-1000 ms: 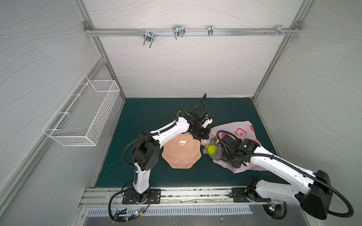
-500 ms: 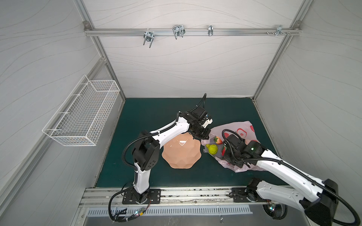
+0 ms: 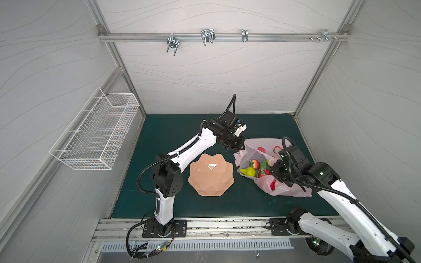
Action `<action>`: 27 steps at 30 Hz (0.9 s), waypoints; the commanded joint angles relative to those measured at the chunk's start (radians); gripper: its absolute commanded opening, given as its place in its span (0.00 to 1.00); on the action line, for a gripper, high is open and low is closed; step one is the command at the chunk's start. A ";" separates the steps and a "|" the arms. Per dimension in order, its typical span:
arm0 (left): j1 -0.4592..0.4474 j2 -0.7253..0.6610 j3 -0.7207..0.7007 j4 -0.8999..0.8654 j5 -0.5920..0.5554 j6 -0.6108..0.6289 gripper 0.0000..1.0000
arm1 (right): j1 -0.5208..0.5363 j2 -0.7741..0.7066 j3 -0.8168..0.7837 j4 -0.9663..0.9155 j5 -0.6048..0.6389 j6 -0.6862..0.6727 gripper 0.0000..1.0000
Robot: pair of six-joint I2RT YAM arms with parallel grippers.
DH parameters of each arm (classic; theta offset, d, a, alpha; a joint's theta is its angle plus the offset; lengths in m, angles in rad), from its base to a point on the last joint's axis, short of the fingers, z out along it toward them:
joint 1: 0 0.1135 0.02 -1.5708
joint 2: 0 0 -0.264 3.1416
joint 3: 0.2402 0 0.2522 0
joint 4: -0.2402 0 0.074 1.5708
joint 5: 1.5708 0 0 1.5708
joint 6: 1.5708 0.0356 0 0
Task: Place the fruits into the plastic bag
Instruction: Pick up the plastic bag from the middle-right of the table.
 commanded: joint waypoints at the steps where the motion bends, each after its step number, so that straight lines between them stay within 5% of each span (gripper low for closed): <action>1: 0.027 -0.007 0.090 -0.009 0.021 -0.048 0.00 | -0.054 0.004 0.087 -0.054 -0.063 -0.078 0.00; 9: 0.043 0.017 0.250 -0.008 0.043 -0.133 0.00 | -0.223 0.047 0.290 -0.090 -0.190 -0.197 0.00; 19: 0.129 0.072 0.520 -0.022 0.031 -0.234 0.00 | -0.547 0.170 0.557 -0.087 -0.501 -0.335 0.00; 27: 0.287 0.095 0.639 -0.014 0.044 -0.294 0.00 | -0.738 0.253 0.605 0.130 -0.730 -0.262 0.00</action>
